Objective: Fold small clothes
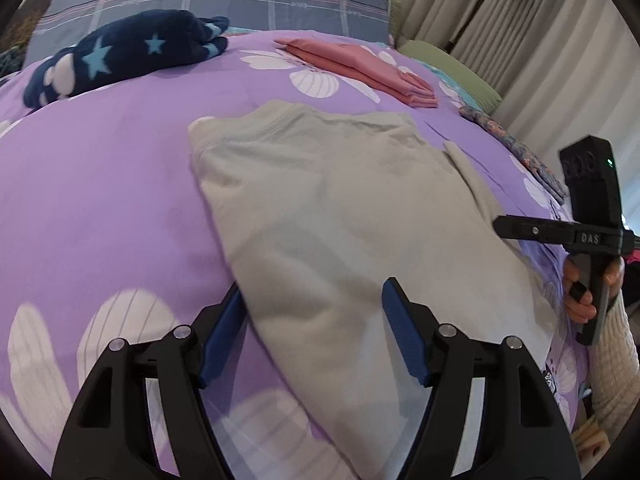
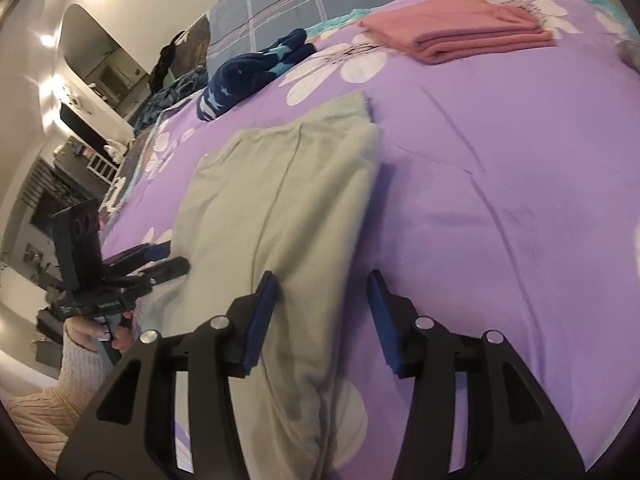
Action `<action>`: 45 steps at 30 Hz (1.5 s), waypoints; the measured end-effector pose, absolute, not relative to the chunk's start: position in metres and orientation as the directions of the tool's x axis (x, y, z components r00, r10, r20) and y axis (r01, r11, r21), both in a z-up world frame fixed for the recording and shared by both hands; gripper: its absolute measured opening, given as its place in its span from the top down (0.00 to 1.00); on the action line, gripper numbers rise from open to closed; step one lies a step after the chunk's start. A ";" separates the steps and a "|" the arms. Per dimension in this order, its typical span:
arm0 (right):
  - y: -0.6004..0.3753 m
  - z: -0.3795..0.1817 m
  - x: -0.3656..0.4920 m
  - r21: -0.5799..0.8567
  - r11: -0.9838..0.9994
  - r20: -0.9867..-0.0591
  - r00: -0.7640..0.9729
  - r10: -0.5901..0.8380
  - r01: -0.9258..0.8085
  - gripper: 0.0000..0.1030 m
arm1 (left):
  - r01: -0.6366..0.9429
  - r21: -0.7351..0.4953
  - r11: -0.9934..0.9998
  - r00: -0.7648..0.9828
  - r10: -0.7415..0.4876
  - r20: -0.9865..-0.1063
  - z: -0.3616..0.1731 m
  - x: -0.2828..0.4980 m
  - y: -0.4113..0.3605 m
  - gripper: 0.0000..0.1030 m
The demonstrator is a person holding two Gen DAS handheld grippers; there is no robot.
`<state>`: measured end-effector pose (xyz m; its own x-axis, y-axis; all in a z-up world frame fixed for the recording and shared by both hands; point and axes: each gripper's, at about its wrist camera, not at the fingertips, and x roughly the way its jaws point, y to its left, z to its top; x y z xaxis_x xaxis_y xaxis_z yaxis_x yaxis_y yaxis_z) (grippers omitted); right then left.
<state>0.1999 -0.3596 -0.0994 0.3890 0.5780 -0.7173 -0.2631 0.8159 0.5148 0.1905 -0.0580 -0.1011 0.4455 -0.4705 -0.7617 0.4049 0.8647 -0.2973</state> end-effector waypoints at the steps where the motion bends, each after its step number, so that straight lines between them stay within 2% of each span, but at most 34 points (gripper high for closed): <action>1: -0.359 -0.102 0.206 0.534 0.803 -0.709 0.378 0.595 -0.263 0.53 | 0.415 -0.312 0.855 0.437 -0.488 -0.756 -0.103 0.195 -0.058 0.33; 3: -0.357 -0.106 0.218 0.571 0.775 -0.690 0.355 0.631 -0.269 0.56 | 0.417 -0.350 0.839 0.421 -0.519 -0.744 -0.105 0.203 -0.057 0.33; 7: -0.347 -0.112 0.237 0.642 0.697 -0.631 0.297 0.717 -0.318 0.56 | 0.419 -0.439 0.795 0.386 -0.593 -0.707 -0.109 0.218 -0.054 0.33; 10: -0.338 -0.113 0.247 0.649 0.679 -0.623 0.273 0.734 -0.344 0.56 | 0.415 -0.470 0.779 0.378 -0.617 -0.690 -0.110 0.227 -0.057 0.33; 11: -0.335 -0.112 0.248 0.640 0.685 -0.628 0.277 0.727 -0.347 0.56 | 0.413 -0.465 0.783 0.381 -0.612 -0.693 -0.110 0.228 -0.058 0.38; 13: -0.332 -0.107 0.244 0.602 0.723 -0.655 0.309 0.690 -0.340 0.65 | 0.403 -0.414 0.816 0.411 -0.565 -0.715 -0.108 0.228 -0.063 0.54; 14: -0.330 -0.102 0.238 0.567 0.751 -0.671 0.339 0.660 -0.339 0.70 | 0.404 -0.399 0.823 0.421 -0.554 -0.718 -0.105 0.226 -0.063 0.67; 15: -0.330 -0.099 0.233 0.549 0.764 -0.675 0.358 0.645 -0.339 0.74 | 0.411 -0.380 0.829 0.442 -0.545 -0.712 -0.100 0.221 -0.064 0.75; 18: -0.319 -0.074 0.207 0.445 0.820 -0.681 0.458 0.571 -0.360 0.79 | 0.424 -0.346 0.837 0.490 -0.533 -0.690 -0.083 0.210 -0.065 0.82; 24: -0.314 -0.011 0.143 0.259 0.882 -0.619 0.633 0.465 -0.394 0.80 | 0.518 -0.226 0.825 0.599 -0.538 -0.592 -0.014 0.165 -0.083 0.83; 29: -0.353 0.041 0.103 0.249 0.906 -0.516 0.744 0.424 -0.343 0.80 | 0.596 -0.193 0.780 0.625 -0.601 -0.499 0.045 0.141 -0.114 0.83; 35: -0.433 0.097 0.065 0.226 0.951 -0.402 0.869 0.288 -0.210 0.80 | 0.709 -0.107 0.697 0.611 -0.684 -0.399 0.108 0.128 -0.194 0.83; 40: -0.505 0.134 0.056 0.181 0.982 -0.352 0.930 0.109 -0.046 0.80 | 0.790 -0.061 0.611 0.552 -0.750 -0.365 0.141 0.140 -0.287 0.83; 45: -0.577 0.153 0.065 0.175 0.978 -0.343 0.938 -0.045 0.111 0.81 | 0.842 -0.028 0.539 0.489 -0.784 -0.383 0.153 0.167 -0.369 0.83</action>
<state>0.0651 -0.5774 0.1534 0.9384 -0.0453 -0.3425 0.1110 0.9783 0.1748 0.1674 -0.3689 0.1532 0.4888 -0.7836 -0.3835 0.8418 0.5390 -0.0284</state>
